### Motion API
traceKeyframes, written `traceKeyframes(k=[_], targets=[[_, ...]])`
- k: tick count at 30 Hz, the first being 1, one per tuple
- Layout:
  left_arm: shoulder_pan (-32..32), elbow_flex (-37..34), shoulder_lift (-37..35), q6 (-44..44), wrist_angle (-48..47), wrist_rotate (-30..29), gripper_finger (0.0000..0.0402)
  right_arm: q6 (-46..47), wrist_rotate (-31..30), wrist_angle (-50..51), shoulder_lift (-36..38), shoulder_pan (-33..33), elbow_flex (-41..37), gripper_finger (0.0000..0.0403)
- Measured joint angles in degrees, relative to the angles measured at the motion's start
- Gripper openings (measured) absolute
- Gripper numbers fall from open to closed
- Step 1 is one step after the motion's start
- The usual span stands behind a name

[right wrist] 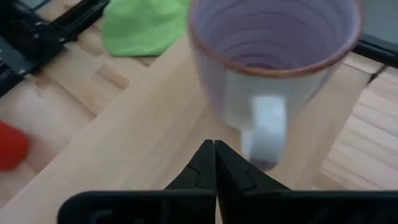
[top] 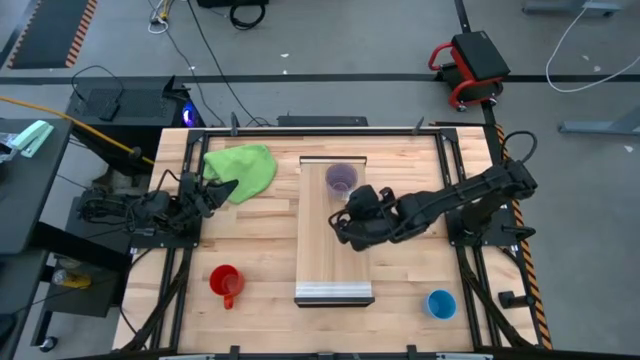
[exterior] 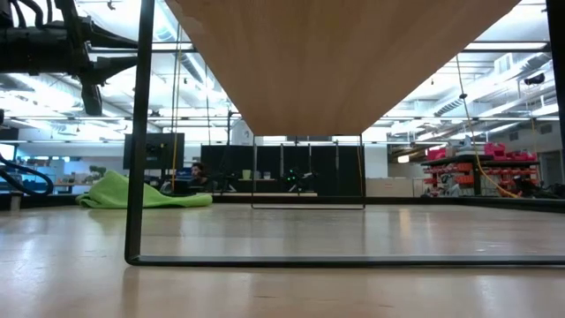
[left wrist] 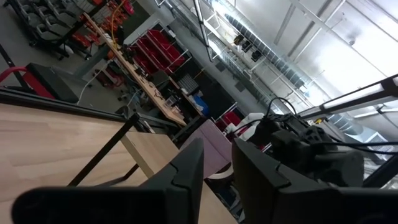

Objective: Stack small to large cups/mugs on shelf
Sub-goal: Put the violet mug on the shelf

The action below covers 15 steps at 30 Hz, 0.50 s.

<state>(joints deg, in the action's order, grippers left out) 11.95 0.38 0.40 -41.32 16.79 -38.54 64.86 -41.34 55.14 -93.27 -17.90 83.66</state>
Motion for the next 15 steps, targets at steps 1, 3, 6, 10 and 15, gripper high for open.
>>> traceKeyframes(k=[1, 3, 6, 10, 15], targets=[[0.0, 0.0, 0.0, 0.0, -0.02, 0.02, 0.009, 0.68, 0.0, 0.75, -0.01, 0.31, 0.0, 0.0001], [0.01, 0.0, 0.0, 0.0, 0.0, 0.02, 0.009, 1.53, -0.02, 2.56, 0.0, 0.68, 0.02, 0.0001], [0.01, 0.0, 0.0, 0.0, -0.02, 0.02, 0.0093, 2.88, 0.0, 5.21, -0.02, 1.05, 0.02, 0.0], [0.0, 0.0, 0.0, 0.0, 0.0, 0.03, 0.0095, 3.58, -0.6, 6.46, 0.03, 1.75, 0.02, 0.0], [0.0, 0.0, 0.0, 0.0, -0.01, 0.04, 0.0091, 4.28, -0.61, 8.0, 0.09, 3.37, 0.02, 0.0]])
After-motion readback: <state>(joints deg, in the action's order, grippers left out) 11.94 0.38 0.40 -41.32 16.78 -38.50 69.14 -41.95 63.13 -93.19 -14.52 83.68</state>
